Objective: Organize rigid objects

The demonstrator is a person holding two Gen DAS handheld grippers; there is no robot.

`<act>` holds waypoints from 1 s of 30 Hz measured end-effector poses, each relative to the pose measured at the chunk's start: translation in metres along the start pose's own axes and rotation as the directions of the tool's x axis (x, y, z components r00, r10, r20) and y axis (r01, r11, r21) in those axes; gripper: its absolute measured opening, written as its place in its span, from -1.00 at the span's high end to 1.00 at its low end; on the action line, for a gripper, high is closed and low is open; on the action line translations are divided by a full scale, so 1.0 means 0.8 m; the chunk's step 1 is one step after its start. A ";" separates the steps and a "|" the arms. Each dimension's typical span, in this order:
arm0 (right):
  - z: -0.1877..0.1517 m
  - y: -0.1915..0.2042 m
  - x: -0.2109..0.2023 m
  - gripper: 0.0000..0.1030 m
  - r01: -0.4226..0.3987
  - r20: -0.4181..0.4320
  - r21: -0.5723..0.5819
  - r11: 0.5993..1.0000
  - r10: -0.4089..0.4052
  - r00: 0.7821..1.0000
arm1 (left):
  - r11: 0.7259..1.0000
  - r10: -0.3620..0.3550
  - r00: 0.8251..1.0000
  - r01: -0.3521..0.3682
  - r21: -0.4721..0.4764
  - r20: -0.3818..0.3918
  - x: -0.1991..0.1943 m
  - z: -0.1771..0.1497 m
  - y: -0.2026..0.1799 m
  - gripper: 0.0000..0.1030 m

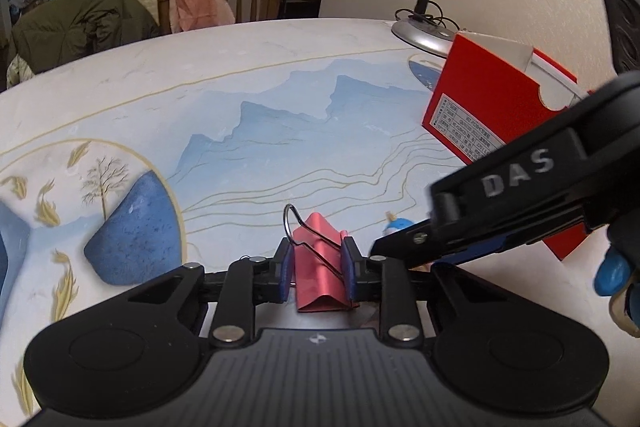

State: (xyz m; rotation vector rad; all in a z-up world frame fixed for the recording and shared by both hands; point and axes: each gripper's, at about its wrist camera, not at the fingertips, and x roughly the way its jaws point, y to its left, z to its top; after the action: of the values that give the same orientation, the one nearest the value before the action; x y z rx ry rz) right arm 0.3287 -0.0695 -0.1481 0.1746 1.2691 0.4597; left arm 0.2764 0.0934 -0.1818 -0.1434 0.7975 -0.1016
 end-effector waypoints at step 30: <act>-0.063 -0.048 -0.119 0.20 -0.052 0.117 -0.021 0.998 0.054 0.992 | 0.995 -0.020 0.999 0.024 -0.094 0.042 -0.093 -0.017 -0.026 0.92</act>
State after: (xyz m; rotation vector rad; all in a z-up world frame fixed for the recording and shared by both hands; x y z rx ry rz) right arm 0.2690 -0.1508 -0.0939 0.2175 1.1463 0.4991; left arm 0.2144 0.0826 -0.1353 -0.2434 0.7598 -0.0809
